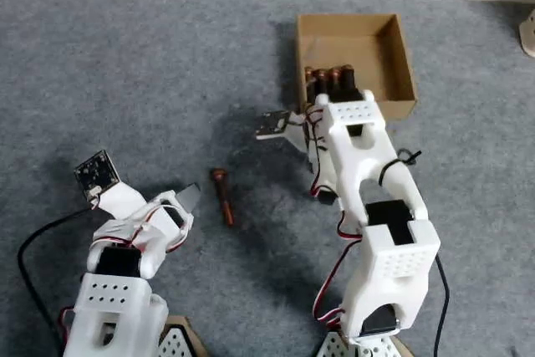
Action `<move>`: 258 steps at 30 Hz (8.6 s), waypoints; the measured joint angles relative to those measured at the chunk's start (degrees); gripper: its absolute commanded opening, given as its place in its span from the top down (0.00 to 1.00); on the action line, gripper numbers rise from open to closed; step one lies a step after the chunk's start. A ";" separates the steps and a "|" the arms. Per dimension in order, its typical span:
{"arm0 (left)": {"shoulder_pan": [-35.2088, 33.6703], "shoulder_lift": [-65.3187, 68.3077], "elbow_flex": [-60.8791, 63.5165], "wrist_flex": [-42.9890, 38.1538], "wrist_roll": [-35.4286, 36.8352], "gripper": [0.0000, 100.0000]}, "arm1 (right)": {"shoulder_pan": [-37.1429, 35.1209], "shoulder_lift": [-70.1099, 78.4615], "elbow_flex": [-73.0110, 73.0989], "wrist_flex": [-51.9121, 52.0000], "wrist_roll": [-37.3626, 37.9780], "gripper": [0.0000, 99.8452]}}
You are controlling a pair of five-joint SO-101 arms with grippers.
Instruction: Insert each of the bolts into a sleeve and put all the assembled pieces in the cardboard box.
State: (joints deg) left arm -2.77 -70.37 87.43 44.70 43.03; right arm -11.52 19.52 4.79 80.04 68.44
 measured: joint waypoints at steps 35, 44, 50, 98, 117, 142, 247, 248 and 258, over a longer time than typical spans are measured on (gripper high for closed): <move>0.00 0.00 0.00 -0.18 0.00 0.73 | -1.41 -2.55 -4.84 2.90 13.01 0.80; 0.00 0.00 0.00 -0.18 0.00 0.73 | -0.26 4.92 -5.89 -2.64 13.10 0.76; 0.00 0.00 0.00 -0.18 0.00 0.73 | 0.70 5.27 -5.89 -3.87 13.19 0.76; -0.53 0.00 0.00 -0.18 0.09 0.73 | 2.73 13.19 -7.21 -3.60 -16.79 0.78; -0.53 0.00 -0.18 -0.18 0.09 0.75 | 0.53 14.24 -10.20 -4.13 -23.82 0.99; 17.05 6.95 -15.82 8.97 7.74 0.85 | 0.53 14.59 -7.65 -7.56 -29.54 0.99; 25.67 10.46 -14.95 -48.44 -12.13 0.99 | -14.24 -115.25 91.25 -59.60 -57.32 0.99; 26.11 10.46 -14.95 -48.44 -12.13 0.99 | -15.38 -116.40 91.25 -57.58 -57.32 0.99; 27.25 10.29 -14.95 -48.53 -12.13 0.99 | -17.23 -119.82 91.25 -52.13 -57.32 0.99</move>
State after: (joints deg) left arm 24.48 -60.09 72.48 -3.82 30.90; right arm -28.75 -100.31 96.04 27.91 11.12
